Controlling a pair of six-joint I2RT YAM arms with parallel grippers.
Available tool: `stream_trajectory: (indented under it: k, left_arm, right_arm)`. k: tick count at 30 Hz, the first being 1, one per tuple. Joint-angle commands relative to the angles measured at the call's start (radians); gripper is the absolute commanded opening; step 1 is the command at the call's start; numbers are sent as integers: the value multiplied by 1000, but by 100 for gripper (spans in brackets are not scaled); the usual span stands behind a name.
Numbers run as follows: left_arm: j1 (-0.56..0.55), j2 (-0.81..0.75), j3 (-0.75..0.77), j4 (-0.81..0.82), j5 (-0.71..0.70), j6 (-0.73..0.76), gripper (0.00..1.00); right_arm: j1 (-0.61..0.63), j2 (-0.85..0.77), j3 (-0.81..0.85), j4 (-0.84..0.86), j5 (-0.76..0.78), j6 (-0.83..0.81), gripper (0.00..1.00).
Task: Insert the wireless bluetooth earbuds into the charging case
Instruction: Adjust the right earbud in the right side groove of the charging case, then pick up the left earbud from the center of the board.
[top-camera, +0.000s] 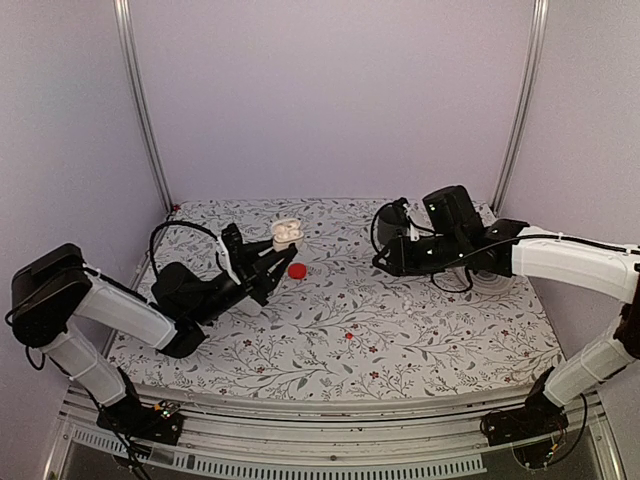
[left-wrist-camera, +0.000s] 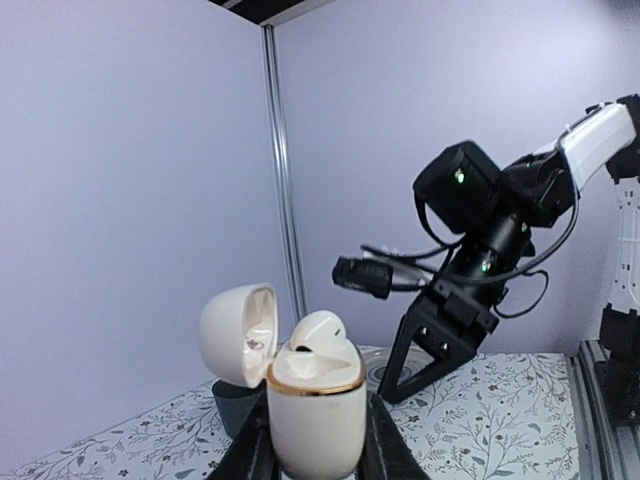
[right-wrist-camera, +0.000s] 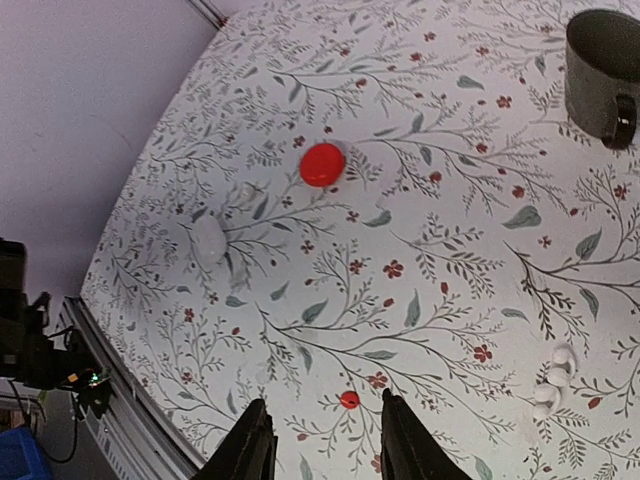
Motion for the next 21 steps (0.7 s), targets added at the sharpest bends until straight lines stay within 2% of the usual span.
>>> stream_trajectory:
  k: [1, 5, 12, 15, 21]
  left_arm:
    - [37, -129, -57, 48, -73, -8, 0]
    - [73, -249, -96, -73, -136, 13, 0]
    - [156, -387, -204, -88, -198, -54, 0]
    - [178, -451, -218, -155, -214, -50, 0]
    - [235, -566, -222, -267, -221, -63, 0]
  right_arm:
    - [-24, 145, 34, -71, 45, 30, 38]
    - [-14, 309, 153, -38, 16, -13, 38]
    - [47, 622, 522, -48, 31, -95, 39]
    - [85, 738, 660, -43, 17, -104, 39]
    - [129, 909, 829, 54, -9, -131, 38]
